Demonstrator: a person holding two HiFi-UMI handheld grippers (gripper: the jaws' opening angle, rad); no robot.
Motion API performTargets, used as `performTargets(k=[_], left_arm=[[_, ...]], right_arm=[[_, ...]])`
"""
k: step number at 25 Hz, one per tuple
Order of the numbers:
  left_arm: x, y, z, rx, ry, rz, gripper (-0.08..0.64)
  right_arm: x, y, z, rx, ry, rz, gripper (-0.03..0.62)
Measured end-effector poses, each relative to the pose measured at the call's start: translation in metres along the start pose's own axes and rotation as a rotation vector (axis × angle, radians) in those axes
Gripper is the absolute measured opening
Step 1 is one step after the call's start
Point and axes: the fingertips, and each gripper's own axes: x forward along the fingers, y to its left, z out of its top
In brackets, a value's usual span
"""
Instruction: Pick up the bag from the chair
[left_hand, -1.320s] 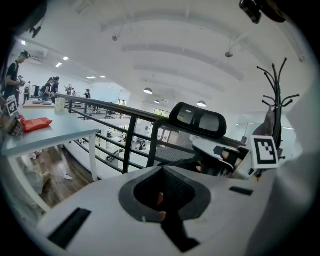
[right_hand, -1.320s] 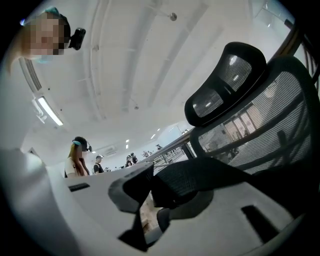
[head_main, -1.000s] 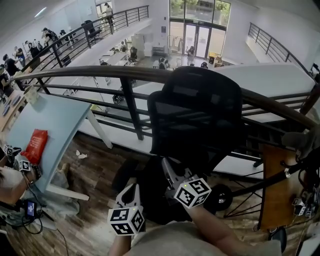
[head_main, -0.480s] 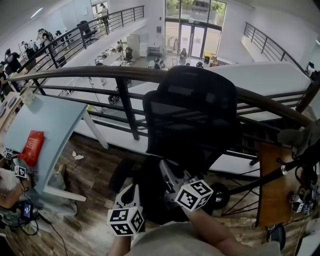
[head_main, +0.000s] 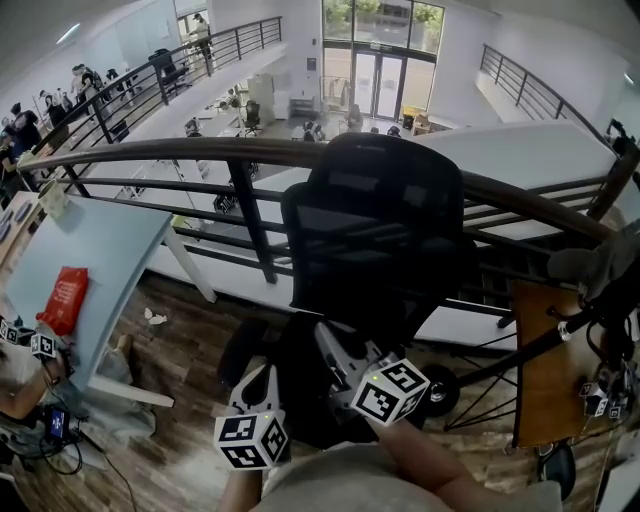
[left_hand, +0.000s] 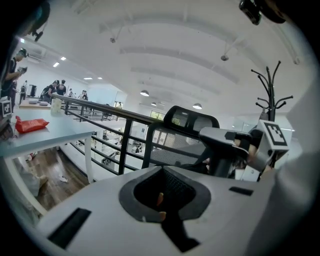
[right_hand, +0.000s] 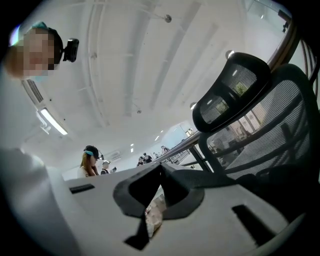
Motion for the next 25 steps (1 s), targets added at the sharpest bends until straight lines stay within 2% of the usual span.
performTargets(k=[9,16,25], left_arm=[[-0.020,0.010,0.007,-0.015,-0.024,0.001,0.003],[-0.047,0.015,0.010,-0.005,-0.023,-0.041,0.003],[-0.084,0.017,0.001,0.016,-0.011,-0.095,0.003]], right_arm=[[-0.005,0.043,0.004,-0.038,0.044,0.039,0.002],[-0.023,0.078,-0.011,-0.002,0.071,0.018,0.002],[-0.049,0.119,-0.019,0.006,0.034,-0.014,0.002]])
